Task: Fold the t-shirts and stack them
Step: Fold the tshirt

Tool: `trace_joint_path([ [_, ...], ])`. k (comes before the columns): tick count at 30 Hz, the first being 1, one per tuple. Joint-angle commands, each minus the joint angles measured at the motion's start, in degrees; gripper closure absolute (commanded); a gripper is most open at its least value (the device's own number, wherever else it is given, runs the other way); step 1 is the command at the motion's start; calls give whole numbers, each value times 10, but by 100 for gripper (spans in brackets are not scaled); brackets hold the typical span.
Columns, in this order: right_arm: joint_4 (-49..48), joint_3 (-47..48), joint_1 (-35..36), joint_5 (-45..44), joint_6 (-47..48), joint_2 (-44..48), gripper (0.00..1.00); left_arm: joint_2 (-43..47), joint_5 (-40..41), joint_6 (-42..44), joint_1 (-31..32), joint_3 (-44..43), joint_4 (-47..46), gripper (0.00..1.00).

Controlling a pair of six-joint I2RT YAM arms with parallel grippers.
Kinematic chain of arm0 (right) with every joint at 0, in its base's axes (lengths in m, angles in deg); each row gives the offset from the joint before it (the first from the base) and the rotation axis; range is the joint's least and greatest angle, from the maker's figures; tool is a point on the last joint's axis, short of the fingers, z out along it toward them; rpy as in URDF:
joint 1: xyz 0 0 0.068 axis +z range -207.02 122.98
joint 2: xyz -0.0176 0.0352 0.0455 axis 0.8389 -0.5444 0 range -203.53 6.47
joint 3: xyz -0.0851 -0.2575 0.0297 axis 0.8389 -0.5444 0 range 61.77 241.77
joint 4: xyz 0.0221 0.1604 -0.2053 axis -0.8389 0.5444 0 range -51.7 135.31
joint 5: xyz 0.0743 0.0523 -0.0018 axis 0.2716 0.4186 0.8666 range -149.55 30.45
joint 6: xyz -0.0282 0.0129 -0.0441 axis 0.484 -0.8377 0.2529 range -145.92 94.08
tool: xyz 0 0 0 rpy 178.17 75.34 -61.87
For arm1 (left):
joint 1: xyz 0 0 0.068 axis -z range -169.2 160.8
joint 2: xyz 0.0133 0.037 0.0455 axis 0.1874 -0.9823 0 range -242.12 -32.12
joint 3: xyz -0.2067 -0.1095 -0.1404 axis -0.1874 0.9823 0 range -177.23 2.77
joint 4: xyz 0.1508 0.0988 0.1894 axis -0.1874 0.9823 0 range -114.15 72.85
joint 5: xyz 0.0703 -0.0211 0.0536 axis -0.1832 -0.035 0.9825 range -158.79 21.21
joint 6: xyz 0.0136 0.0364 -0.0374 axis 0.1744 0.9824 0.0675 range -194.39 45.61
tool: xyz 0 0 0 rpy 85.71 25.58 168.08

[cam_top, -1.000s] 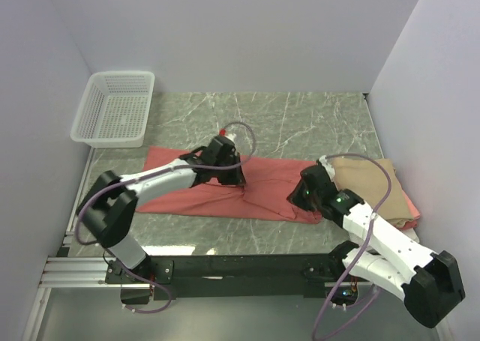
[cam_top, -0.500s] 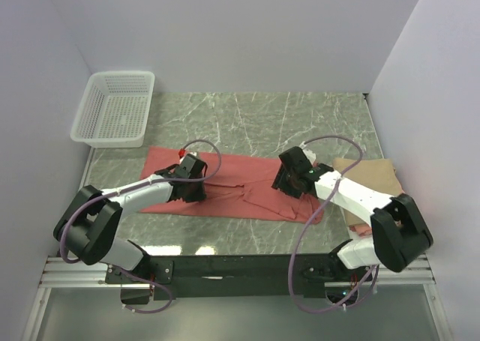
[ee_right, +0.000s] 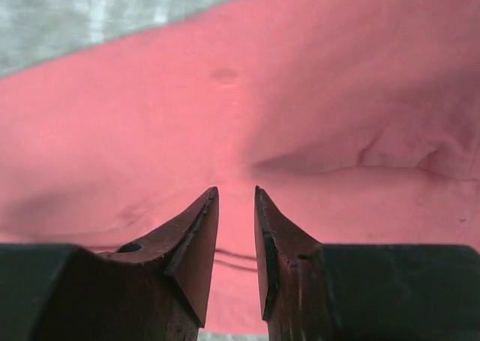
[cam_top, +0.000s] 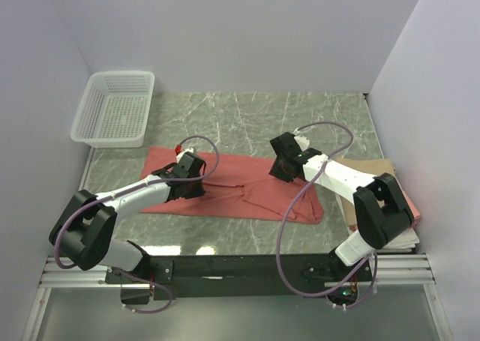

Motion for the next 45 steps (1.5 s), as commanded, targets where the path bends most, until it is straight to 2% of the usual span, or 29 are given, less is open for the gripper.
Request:
trace_joint_path([
  [1, 9, 15, -10, -16, 5, -28, 67, 4, 24, -15, -4, -22, 7, 73],
  [11, 17, 54, -30, 14, 41, -113, 66, -57, 17, -27, -3, -17, -8, 75],
  [19, 45, 120, -39, 28, 87, -185, 66, -53, -16, -31, 3, 12, -19, 73],
  [25, 118, 252, -39, 18, 148, -264, 66, -45, -50, -89, 45, 40, -36, 74],
  [29, 161, 372, -39, 0, 186, -327, 66, -26, -97, -179, 89, 68, -82, 73],
  [32, 198, 460, -39, 2, 217, -386, 66, -29, -99, -225, 112, 62, -98, 74],
  [39, 252, 651, -41, -16, 296, -519, 65, -84, -100, -274, 161, -28, -145, 72],
  [42, 246, 725, -49, -4, 322, -554, 64, -121, -122, -264, 162, -86, -164, 72],
  [45, 248, 787, -63, 15, 327, -560, 62, -143, -116, -233, 158, -147, -130, 70],
])
